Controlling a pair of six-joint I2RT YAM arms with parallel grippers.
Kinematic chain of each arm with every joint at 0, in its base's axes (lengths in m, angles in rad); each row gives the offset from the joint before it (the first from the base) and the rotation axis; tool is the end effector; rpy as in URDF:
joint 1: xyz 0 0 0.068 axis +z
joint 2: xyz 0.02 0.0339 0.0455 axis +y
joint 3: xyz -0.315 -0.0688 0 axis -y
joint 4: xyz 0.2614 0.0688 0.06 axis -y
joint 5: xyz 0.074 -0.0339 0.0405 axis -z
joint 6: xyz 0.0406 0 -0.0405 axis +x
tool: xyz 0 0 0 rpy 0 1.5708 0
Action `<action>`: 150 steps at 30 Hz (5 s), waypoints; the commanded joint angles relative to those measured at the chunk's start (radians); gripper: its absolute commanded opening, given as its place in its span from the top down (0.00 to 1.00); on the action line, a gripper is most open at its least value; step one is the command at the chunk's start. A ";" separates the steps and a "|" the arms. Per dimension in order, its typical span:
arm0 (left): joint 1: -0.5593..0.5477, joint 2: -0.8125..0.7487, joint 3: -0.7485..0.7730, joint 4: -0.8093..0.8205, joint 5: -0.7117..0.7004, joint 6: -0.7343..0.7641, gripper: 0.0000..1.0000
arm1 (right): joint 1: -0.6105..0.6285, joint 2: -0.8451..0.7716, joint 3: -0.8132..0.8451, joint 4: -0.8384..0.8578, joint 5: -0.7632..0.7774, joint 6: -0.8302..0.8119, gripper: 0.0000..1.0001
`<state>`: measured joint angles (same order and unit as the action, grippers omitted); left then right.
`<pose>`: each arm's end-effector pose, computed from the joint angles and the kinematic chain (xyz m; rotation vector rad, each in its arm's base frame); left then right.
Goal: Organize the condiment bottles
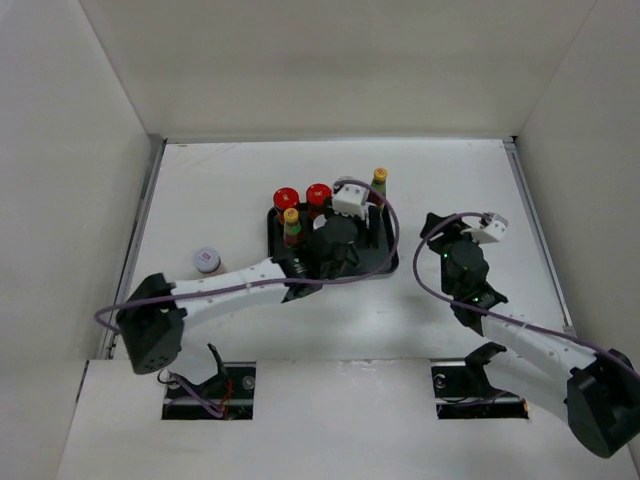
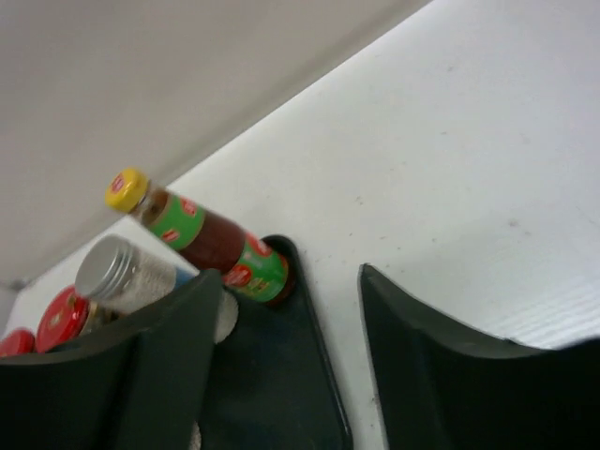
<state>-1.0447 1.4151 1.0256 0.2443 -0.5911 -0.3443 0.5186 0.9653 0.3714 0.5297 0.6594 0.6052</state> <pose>0.1915 -0.2847 0.3654 0.1594 1.7122 -0.5310 0.1832 0.0759 0.2691 0.5652 1.5303 0.3263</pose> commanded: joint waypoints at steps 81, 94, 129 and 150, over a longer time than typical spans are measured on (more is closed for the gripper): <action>0.660 -0.806 -0.512 -0.781 -0.171 -0.536 0.10 | -0.030 0.550 0.233 0.061 -0.538 0.275 0.81; 0.748 -0.615 -0.547 -0.607 -0.167 -0.443 0.07 | -0.013 0.647 0.288 0.087 -0.612 0.312 0.81; 0.717 -0.674 -0.541 -0.411 -0.156 -0.329 0.65 | 0.030 0.385 0.182 0.102 -0.420 0.131 0.06; -0.040 -0.524 -0.170 -0.634 0.014 -0.170 0.64 | -0.021 0.237 0.081 0.105 -0.227 0.117 0.00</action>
<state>-1.0233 0.8730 0.7795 -0.5194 -0.5945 -0.5518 0.5064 1.2476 0.4736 0.5861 0.3531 0.7361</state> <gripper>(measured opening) 0.622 0.998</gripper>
